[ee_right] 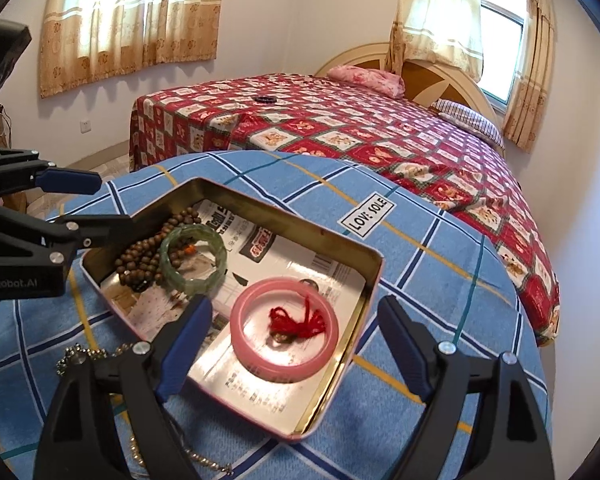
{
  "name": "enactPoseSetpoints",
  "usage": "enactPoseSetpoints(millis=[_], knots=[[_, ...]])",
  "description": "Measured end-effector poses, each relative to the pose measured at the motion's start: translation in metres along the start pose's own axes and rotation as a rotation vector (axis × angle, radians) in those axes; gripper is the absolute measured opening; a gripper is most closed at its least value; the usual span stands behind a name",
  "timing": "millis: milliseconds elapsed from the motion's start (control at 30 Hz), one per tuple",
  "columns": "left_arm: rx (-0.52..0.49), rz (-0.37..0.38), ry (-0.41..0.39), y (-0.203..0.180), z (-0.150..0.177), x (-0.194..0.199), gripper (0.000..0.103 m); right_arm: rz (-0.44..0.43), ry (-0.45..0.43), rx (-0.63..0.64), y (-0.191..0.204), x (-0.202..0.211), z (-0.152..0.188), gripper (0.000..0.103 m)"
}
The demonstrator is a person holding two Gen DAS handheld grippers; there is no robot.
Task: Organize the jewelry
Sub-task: 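Carry both bangles over the tin and open both tools to drop them inside, then grasp the grey bead chain with the left tool while the right tool grasps the brown wooden bead bracelet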
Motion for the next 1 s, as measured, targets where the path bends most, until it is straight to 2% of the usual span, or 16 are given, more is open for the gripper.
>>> enactPoseSetpoints(millis=[167,467,833,1000], knots=[[0.036,0.0,0.006,0.01,0.015,0.009,0.061,0.004,-0.012,-0.004,0.003,0.012,0.004,0.086],[0.022,-0.022,0.017,0.014,0.046,0.023,0.061,0.01,-0.008,-0.018,0.005,0.03,0.022,0.086],[-0.005,-0.023,0.076,0.007,0.092,0.028,0.061,0.022,0.039,-0.079,0.008,0.058,0.073,0.087],[0.002,-0.02,0.088,0.001,0.1,0.027,0.061,0.018,0.065,-0.1,0.01,0.065,0.093,0.086]])
Point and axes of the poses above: each gripper's, at about its wrist camera, not at the fingertips, and x roughly against the way its jaws point, y to its left, z to its underside, the point moved 4 cm from there along -x, roughly the way its jaws point, and after that the axes turned 14 degrees about x, right-handed, at the moved point
